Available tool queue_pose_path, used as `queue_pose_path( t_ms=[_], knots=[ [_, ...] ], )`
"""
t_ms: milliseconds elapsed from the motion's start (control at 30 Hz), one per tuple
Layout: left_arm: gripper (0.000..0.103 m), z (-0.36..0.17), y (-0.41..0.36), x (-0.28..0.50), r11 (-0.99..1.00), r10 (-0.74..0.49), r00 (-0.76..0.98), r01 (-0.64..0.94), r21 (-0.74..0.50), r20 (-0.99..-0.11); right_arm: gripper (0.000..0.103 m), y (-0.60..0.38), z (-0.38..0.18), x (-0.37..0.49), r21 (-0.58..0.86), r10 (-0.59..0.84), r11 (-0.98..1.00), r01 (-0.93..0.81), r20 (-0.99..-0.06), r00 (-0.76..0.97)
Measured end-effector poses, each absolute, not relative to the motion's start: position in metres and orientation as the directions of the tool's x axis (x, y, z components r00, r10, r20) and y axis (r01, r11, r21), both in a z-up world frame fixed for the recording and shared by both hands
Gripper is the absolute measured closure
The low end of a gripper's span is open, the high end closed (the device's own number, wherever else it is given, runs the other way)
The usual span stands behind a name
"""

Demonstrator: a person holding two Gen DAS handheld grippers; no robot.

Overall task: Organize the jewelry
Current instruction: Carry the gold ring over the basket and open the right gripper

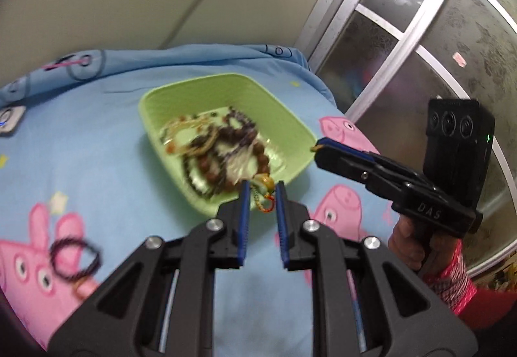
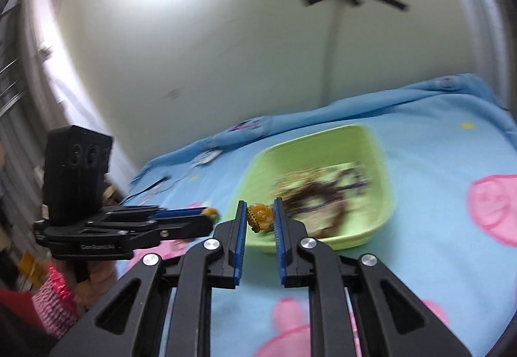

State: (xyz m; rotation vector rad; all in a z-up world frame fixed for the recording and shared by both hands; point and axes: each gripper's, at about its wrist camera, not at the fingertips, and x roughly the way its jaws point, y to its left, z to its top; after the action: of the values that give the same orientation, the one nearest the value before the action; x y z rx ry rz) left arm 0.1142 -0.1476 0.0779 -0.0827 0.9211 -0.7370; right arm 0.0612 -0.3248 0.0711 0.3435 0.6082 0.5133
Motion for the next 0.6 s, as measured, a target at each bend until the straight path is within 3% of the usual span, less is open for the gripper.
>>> queue_pose_path(
  t_ms=[267, 300, 333, 367, 600],
  knots=[
    [0.088, 0.053, -0.189, 0.151, 0.782, -0.559, 0.315, 0.507, -0.362, -0.767, 0.102, -0.35, 0.043, 0.096, 0.462, 0.499, 0.847, -0.263, -0.521, 0.692],
    [0.082, 0.047, -0.192, 0.158, 0.792, -0.545, 0.291, 0.488, -0.367, -0.787, 0.093, -0.352, 0.042, 0.096, 0.466, 0.494, 0.848, -0.253, -0.522, 0.696],
    [0.079, 0.046, -0.193, 0.161, 0.796, -0.541, 0.281, 0.477, -0.374, -0.793, 0.085, -0.354, 0.042, 0.096, 0.474, 0.487, 0.848, -0.238, -0.517, 0.704],
    [0.077, 0.045, -0.191, 0.163, 0.799, -0.541, 0.284, 0.466, -0.38, -0.792, 0.083, -0.359, 0.043, 0.098, 0.482, 0.486, 0.843, -0.238, -0.496, 0.719],
    [0.077, 0.082, -0.146, 0.15, 0.798, -0.575, 0.389, 0.46, -0.389, -0.72, 0.083, -0.359, 0.063, 0.079, 0.503, 0.512, 0.815, -0.287, -0.393, 0.764]
  ],
)
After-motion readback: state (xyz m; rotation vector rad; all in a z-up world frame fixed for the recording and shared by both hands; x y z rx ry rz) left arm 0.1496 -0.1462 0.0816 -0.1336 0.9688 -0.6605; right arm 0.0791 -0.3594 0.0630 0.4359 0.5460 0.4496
